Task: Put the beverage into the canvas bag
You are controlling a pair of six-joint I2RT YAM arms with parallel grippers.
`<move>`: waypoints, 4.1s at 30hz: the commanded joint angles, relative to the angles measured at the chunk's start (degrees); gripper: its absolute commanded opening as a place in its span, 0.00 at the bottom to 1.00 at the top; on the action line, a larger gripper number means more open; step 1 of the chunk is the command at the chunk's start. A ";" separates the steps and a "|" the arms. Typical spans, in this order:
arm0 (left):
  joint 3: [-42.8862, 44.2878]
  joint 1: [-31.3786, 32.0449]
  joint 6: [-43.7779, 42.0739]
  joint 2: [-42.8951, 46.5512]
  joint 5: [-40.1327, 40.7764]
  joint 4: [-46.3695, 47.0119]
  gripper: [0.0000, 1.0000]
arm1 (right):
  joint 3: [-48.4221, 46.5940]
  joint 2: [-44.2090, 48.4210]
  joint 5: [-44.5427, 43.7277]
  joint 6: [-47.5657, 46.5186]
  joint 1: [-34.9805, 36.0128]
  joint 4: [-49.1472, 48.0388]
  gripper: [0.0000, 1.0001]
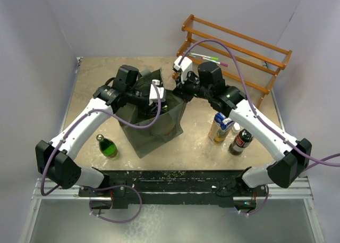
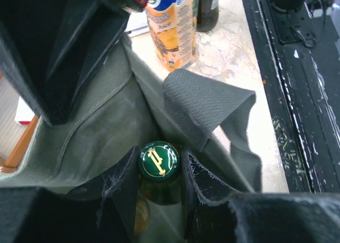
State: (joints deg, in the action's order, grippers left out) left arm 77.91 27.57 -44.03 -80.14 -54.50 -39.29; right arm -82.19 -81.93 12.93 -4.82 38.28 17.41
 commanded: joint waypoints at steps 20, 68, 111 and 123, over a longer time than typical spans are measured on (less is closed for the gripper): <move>-6.32 2.49 3.22 -4.85 -0.18 20.42 0.00 | 5.06 3.15 10.35 0.63 -4.04 -4.64 0.00; -0.75 2.49 -7.38 1.37 3.90 4.44 0.97 | 7.56 15.29 7.80 -9.18 -13.23 3.27 0.79; 7.17 -3.77 1.64 15.56 23.93 -1.62 0.99 | 17.83 22.33 -1.95 -22.55 -19.83 26.11 0.56; 1.59 -6.79 2.35 17.77 27.86 -0.23 0.99 | 10.15 26.42 4.53 -24.61 -19.83 20.96 0.18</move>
State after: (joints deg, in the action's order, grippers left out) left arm 81.91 21.71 -43.00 -63.29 -28.51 -42.39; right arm -63.44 -59.48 11.70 -27.94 18.39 47.13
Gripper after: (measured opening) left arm 0.992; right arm 0.634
